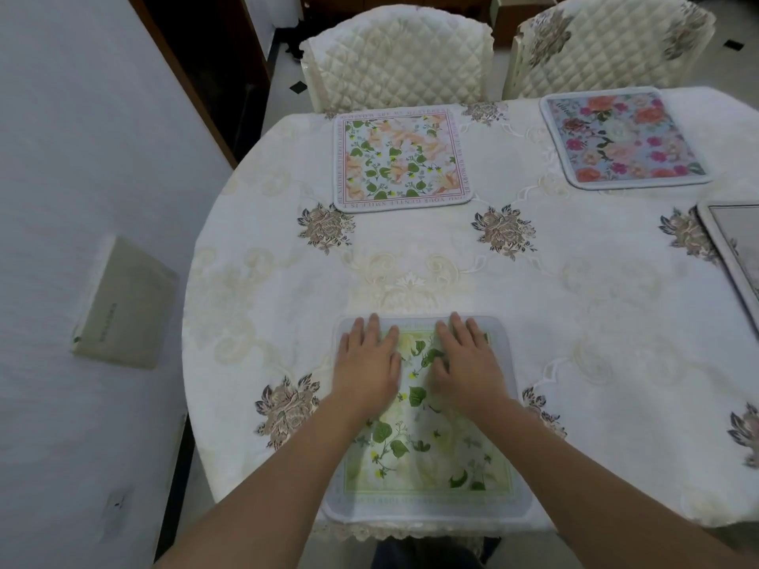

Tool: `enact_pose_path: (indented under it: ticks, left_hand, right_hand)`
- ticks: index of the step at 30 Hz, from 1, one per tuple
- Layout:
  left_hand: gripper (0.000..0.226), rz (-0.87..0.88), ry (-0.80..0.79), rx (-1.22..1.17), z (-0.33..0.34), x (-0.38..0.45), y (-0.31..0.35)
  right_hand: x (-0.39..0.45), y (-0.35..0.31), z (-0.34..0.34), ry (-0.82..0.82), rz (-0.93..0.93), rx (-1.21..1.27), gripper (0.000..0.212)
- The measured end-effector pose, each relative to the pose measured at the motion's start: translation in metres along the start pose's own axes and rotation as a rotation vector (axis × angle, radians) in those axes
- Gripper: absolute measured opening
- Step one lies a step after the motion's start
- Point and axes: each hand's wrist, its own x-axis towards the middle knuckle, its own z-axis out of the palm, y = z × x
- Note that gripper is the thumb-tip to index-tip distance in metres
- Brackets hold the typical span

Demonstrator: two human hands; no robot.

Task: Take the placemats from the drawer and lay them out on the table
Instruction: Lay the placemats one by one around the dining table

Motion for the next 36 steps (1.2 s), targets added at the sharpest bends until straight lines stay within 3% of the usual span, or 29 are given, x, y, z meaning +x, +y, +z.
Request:
enact_pose_path:
  ticks: [6, 18, 28, 36]
  left_hand:
    - [0.058, 0.111, -0.084, 0.043, 0.004, 0.01, 0.02]
    - [0.05, 0.088, -0.093, -0.035, 0.0, -0.008, 0.021]
    - [0.048, -0.116, 0.041, -0.214, -0.009, -0.053, 0.018]
    - [0.061, -0.14, 0.164, -0.089, -0.042, -0.099, 0.06]
  right_hand:
    - [0.005, -0.03, -0.001, -0.042, -0.179, -0.198, 0.06]
    - [-0.018, -0.013, 0.009, -0.063, -0.106, -0.031, 0.064]
    - [-0.065, 0.008, -0.006, -0.089, -0.024, 0.172, 0.057]
    - [-0.1, 0.017, -0.054, 0.081, -0.085, 0.247, 0.057]
